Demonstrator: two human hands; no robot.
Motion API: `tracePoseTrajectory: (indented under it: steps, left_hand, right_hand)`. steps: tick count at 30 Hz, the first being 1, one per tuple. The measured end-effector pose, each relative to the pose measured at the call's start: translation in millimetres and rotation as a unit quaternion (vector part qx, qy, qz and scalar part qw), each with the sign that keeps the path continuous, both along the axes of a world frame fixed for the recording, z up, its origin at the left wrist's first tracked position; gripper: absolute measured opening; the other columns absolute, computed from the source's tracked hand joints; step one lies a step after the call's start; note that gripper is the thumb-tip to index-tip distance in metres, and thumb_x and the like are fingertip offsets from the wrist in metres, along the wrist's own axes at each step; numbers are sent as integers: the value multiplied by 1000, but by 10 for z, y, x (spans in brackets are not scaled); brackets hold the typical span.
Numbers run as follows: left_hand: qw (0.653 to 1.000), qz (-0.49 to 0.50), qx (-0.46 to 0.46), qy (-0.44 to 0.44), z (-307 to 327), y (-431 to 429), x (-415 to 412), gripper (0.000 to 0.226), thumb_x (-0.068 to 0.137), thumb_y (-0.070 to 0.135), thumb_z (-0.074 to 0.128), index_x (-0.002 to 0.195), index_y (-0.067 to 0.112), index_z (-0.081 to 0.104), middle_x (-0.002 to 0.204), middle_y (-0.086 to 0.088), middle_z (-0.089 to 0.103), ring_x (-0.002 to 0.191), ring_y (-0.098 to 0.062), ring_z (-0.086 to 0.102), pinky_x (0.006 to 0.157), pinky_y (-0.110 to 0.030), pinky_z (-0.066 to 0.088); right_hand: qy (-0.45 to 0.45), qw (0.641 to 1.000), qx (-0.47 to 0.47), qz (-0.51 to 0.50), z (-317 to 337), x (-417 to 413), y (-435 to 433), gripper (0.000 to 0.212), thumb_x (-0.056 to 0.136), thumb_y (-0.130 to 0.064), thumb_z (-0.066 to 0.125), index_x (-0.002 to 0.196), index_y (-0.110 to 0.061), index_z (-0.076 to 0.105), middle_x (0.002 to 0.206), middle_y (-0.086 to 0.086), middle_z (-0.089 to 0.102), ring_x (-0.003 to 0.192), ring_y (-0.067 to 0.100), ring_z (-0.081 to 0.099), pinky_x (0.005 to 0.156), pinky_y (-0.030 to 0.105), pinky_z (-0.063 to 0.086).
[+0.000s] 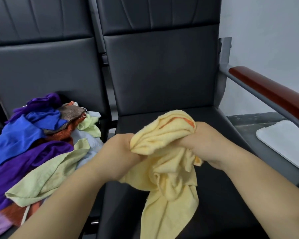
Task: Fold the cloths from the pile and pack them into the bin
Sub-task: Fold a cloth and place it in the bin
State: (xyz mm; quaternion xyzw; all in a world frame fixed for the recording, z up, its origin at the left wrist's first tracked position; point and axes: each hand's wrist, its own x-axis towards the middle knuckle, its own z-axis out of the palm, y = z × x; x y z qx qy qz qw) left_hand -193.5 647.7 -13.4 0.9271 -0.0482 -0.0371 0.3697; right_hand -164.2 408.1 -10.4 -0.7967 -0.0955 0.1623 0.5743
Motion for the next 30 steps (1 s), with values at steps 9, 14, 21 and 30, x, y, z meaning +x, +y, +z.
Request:
tracePoseTrajectory:
  steps: [9, 14, 21, 30]
  left_hand:
    - [932, 1, -358, 58, 134, -88, -98, 30, 93, 4, 67, 115, 24, 70, 110, -3, 76, 101, -26, 74, 84, -51, 61]
    - [999, 8, 35, 12, 95, 2, -53, 14, 78, 17, 77, 86, 22, 66, 78, -2, 72, 71, -21, 71, 58, -39, 60]
    - [988, 46, -145, 11, 179, 56, -117, 12, 97, 18, 62, 93, 24, 71, 76, 9, 76, 66, -4, 71, 50, -14, 49]
    - [970, -34, -234, 54, 149, 95, -63, 40, 65, 18, 88, 103, 21, 75, 102, -2, 78, 97, -24, 75, 86, -47, 60]
  right_hand:
    - [-138, 943, -300, -45, -88, 71, 60, 31, 95, -36, 58, 69, -23, 67, 71, -6, 69, 69, 14, 65, 58, 31, 49]
    - [-25, 998, 4, -50, 19, 5, 35, 9, 95, -23, 70, 94, -24, 79, 88, -8, 78, 84, 14, 74, 75, 29, 57]
    - [-91, 972, -206, 71, -3, 14, 58, 24, 75, -38, 87, 96, -36, 76, 95, -19, 76, 89, -2, 69, 84, 25, 55]
    - [-138, 916, -372, 52, -2, 6, 19, 21, 89, -43, 72, 74, -29, 70, 76, -6, 70, 73, 11, 67, 65, 27, 54]
